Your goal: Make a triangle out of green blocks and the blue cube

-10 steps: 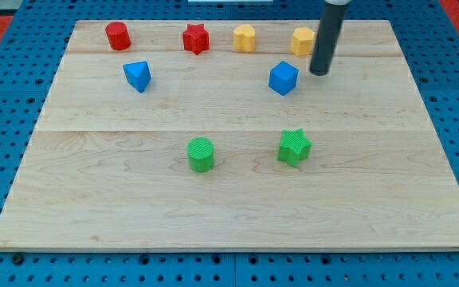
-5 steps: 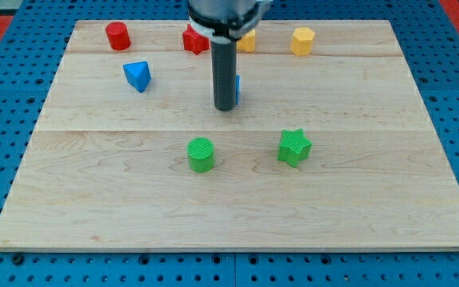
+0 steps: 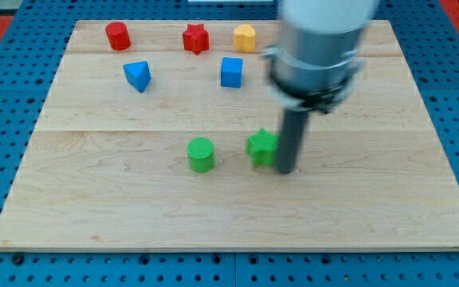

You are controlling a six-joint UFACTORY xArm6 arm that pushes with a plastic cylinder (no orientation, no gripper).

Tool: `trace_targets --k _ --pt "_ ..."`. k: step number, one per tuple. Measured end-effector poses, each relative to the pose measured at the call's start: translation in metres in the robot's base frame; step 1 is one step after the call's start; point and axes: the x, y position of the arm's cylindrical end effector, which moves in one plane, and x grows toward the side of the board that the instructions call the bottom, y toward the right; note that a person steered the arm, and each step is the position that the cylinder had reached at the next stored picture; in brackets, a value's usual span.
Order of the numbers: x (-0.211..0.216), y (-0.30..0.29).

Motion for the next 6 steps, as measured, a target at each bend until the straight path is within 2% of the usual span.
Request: trace_targets --k 1,3,4,5,6 --pt "-0.02 -0.097" --pt "-0.074 -0.191" --pt "-0.09 -0.194" --pt "-0.09 -0.169" --pt "-0.091 -0.18"
